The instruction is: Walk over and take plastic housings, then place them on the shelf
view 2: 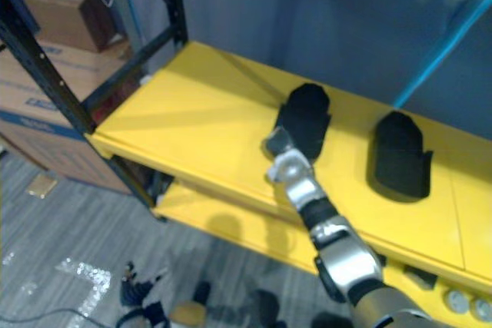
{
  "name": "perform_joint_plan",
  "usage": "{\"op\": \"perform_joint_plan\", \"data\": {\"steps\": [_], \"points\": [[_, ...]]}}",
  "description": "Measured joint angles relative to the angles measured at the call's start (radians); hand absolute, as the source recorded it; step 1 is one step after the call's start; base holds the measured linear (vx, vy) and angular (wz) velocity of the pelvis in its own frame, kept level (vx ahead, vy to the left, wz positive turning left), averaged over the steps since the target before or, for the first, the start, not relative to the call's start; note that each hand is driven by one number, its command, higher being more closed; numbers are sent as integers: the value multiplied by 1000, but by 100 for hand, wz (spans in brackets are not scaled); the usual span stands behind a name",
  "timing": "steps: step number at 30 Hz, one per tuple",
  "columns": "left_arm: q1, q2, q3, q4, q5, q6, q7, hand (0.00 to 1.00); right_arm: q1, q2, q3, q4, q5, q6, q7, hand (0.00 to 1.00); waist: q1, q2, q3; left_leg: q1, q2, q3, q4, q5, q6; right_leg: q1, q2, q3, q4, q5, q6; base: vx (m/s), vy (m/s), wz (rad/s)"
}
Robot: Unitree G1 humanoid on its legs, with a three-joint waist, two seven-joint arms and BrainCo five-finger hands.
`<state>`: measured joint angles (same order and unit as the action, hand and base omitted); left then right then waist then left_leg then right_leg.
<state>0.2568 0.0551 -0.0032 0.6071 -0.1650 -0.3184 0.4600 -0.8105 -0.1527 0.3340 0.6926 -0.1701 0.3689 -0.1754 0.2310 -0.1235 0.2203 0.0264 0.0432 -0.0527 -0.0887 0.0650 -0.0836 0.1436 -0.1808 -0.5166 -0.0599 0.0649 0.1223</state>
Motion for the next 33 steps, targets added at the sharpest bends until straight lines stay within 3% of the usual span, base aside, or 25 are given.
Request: {"op": "perform_joint_plan", "data": {"steps": [11,15,20,23,28,33], "points": [[-3,-5,-7,-22,-24,23,8,0,133,22,-39,-219,0,62,35,100,-31,-13,-4,12,-3,42,0,-2,-1,-5,6,28,-3,1,-4,-10,-5,-7],[0,-7,-3,-29,-24,30,8,0,173,34,-39,-252,-2,64,48,100,-41,-18,-9,26,-2,62,0,-8,2,-4,6,51,-6,-2,-8,-13,6,-13],[-2,-1,5,-29,-24,59,7,0,204,41,-39,-273,-2,60,60,100,-54,-32,-20,24,-4,63,0,-12,2,-3,5,52,-9,-2,-8,6,3,-2],[-3,-1,30,-24,-21,113,-7,0,222,43,-37,-296,-1,47,66,100,-57,-37,-24,25,-4,64,0,-15,0,-3,5,53,-11,-3,-7,39,-2,-1],[-27,5,41,35,-13,153,-42,0,226,43,-29,-295,-1,37,66,100,-59,-24,-32,31,-3,64,0,-15,-1,-1,6,53,-11,0,-3,7,-1,0],[-63,15,52,94,17,197,-90,0,211,46,-11,-214,-37,-18,71,100,-57,-2,-42,43,-2,62,-1,-16,-2,16,7,49,-12,-3,-7,-17,-2,1]]}}
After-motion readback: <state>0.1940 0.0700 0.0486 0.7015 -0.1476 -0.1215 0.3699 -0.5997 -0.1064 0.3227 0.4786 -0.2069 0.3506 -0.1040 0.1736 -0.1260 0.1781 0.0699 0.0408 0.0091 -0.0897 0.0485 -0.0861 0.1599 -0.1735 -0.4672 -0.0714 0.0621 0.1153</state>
